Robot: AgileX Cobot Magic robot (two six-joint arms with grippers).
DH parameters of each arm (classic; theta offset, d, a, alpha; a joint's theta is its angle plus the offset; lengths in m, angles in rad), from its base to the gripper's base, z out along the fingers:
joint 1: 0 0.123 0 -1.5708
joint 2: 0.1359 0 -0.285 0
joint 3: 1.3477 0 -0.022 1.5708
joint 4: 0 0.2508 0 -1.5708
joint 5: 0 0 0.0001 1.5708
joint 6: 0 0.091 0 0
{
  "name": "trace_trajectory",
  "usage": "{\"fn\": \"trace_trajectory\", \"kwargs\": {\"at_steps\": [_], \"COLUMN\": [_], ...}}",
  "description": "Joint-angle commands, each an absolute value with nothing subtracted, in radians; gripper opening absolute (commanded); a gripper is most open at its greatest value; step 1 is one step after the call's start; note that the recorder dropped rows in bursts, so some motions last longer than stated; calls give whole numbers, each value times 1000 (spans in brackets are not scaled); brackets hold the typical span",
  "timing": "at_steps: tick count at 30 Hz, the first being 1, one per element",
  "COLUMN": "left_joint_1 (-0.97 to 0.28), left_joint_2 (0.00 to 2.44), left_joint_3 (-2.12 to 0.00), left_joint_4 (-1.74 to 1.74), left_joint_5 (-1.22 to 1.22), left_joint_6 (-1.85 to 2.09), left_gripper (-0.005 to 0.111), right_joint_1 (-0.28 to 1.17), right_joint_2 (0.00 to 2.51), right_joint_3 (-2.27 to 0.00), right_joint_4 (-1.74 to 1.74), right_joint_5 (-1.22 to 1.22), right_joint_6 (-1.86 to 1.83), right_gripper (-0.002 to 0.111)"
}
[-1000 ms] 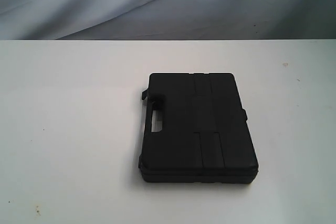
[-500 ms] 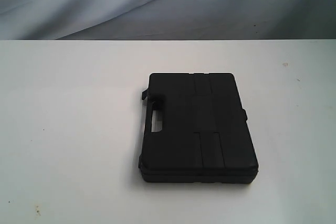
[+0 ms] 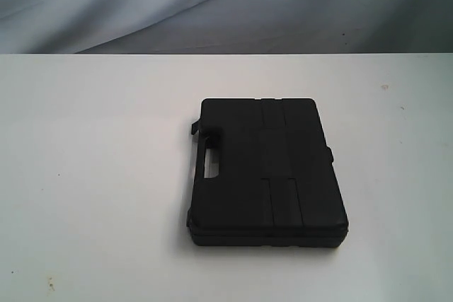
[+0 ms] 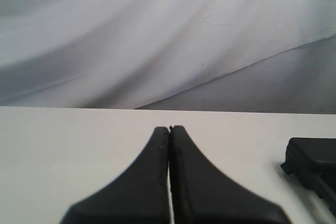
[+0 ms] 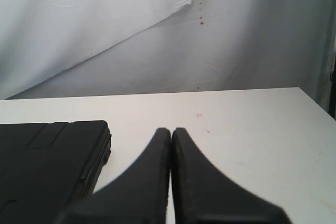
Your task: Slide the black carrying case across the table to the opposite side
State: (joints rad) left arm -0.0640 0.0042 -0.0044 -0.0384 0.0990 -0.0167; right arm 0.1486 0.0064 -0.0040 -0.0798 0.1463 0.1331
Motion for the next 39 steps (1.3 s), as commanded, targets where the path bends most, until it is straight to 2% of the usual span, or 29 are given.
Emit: {"fn": "trace_trajectory", "kwargs": {"at_steps": [1, 10, 15, 24, 30, 34, 39], "left_joint_1": [-61, -61, -61, -61, -63, -116, -133], "left_joint_2": [0, 0, 0, 0, 0, 6, 172], "left_joint_3": [0, 0, 0, -203, -262, -257, -299], "left_joint_4": [-52, -71, -146, -130, -98, -96, -237], "left_joint_5": [78, 68, -86, 96, 227, 308, 400], "left_joint_6": [-25, -47, -79, -112, -40, -44, -52], "left_gripper": [0, 0, 0, 0, 0, 0, 0], "right_joint_1": [141, 141, 141, 141, 141, 141, 141], "right_joint_2": [0, 0, 0, 0, 0, 0, 0], "right_joint_3": [0, 0, 0, 0, 0, 0, 0], "right_joint_4": [-89, -89, -89, -89, -89, -89, -89], "right_joint_5": [143, 143, 143, 143, 143, 143, 143], "right_joint_6": [129, 129, 129, 129, 129, 129, 129], "right_gripper": [0, 0, 0, 0, 0, 0, 0]}}
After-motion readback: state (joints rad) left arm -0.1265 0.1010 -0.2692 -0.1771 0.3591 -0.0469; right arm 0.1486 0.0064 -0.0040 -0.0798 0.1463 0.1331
